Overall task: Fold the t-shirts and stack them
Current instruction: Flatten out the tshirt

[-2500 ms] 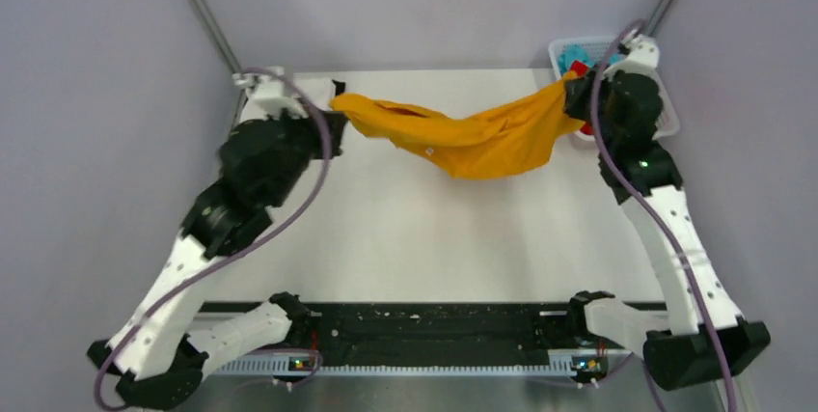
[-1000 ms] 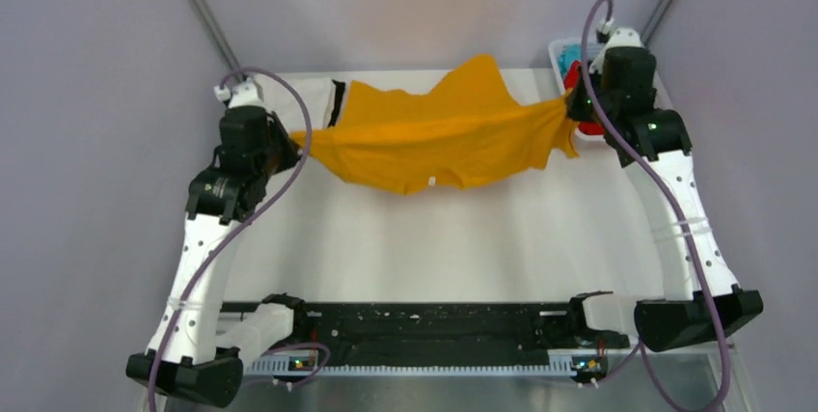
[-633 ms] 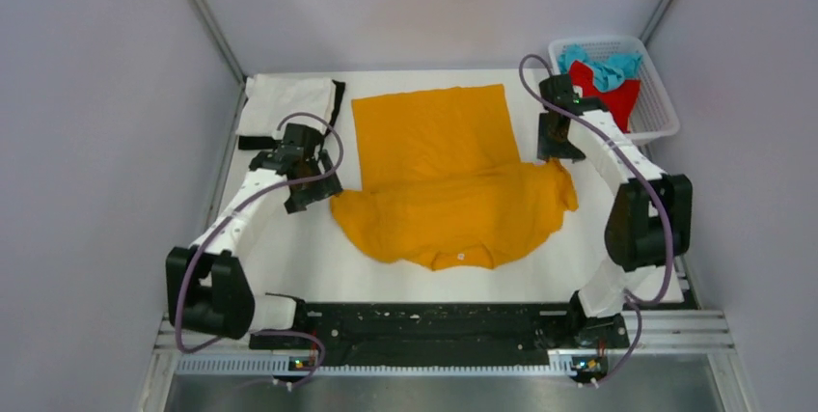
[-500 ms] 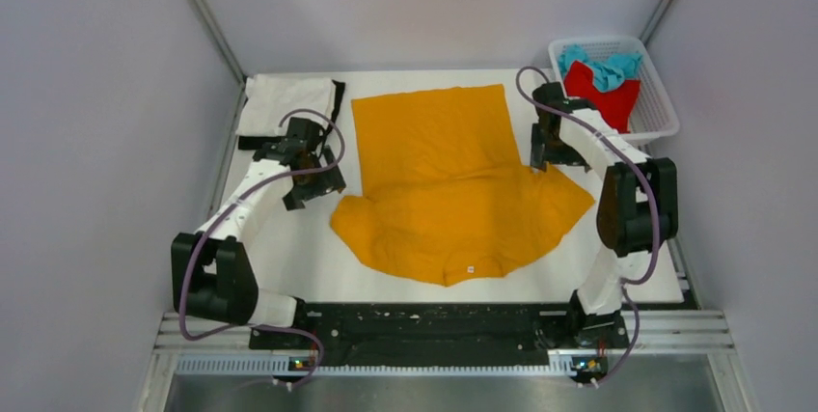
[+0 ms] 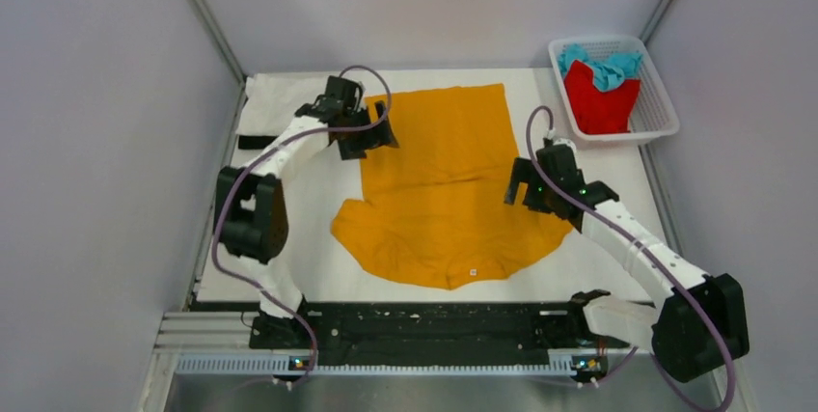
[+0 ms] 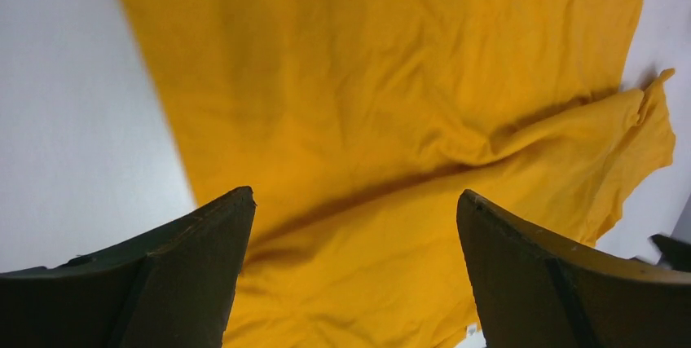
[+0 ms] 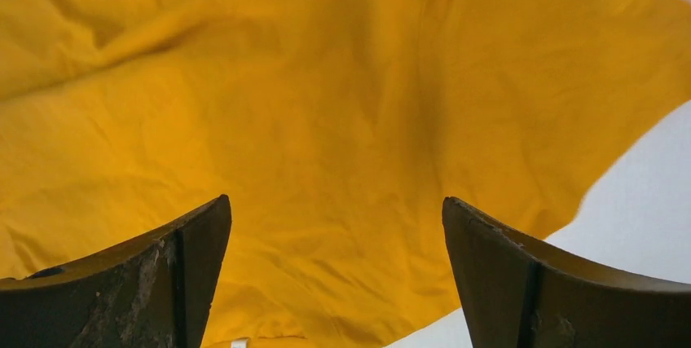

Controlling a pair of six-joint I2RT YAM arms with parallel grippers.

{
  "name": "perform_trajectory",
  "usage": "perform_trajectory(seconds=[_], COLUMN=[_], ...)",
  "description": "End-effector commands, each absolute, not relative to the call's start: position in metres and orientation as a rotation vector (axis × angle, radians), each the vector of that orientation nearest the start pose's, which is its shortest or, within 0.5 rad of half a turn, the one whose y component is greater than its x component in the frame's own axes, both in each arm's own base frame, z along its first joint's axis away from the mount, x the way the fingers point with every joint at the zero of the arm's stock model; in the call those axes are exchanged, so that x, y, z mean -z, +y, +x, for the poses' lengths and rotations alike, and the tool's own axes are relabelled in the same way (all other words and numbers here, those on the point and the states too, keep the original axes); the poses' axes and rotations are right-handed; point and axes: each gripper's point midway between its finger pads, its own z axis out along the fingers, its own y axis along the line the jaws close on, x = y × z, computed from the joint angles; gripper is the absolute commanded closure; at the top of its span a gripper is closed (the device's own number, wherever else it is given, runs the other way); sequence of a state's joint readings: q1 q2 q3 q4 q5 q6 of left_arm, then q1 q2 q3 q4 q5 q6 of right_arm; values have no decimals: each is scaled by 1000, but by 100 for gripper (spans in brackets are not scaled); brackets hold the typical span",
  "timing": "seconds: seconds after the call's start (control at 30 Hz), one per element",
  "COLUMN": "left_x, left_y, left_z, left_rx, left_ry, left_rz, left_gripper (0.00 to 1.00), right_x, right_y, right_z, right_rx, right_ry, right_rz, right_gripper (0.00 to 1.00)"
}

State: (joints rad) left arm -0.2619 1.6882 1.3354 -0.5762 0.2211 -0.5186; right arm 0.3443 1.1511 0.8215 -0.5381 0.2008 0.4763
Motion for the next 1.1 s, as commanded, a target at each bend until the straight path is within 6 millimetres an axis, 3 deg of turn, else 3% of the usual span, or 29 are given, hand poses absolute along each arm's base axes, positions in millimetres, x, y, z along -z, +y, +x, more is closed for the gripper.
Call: perform_trajectory(seconds=[0.0,0.17,0.3,0.5,0.63,0.73,0.83,0.9,1.0,1.07], left_x=[-118,-68,-38,-23,-15,-20,-38,-45,-56,-71], left_y=[-210,-223,-224,-224,-245,-272,-318,-338,-371,-397], left_z=[438,444,414,315,232,197,184,191,200,204], left_rx=[703,726,714,649,717,812,970,935,965,1070], left_ry=[2555,2646,2731,2754,2805,2805,2749,2734,2734,2680], left_rz=[-119,-167,-222,-313,-332,-375,-286,-203,-77,-5], left_gripper=[1,1,1,1,1,1,1,1,1,1], right_x=[-92,-68,-47,-13,-4,-2,10,13,7,-14], right_y=[115,101,96,94,122,148,178,198,225,236], right_z=[272,270,285,337,387,431,474,499,534,557], right_rx=[-385,-275,-224,-104,-173,-193,-224,-235,-277,-307], right_ry=[2391,2420,2450,2560,2598,2603,2613,2622,2588,2523], right_rz=[364,413,437,416,319,206,70,-17,-136,-178], right_gripper=[1,1,1,1,3,3,3,3,3,3])
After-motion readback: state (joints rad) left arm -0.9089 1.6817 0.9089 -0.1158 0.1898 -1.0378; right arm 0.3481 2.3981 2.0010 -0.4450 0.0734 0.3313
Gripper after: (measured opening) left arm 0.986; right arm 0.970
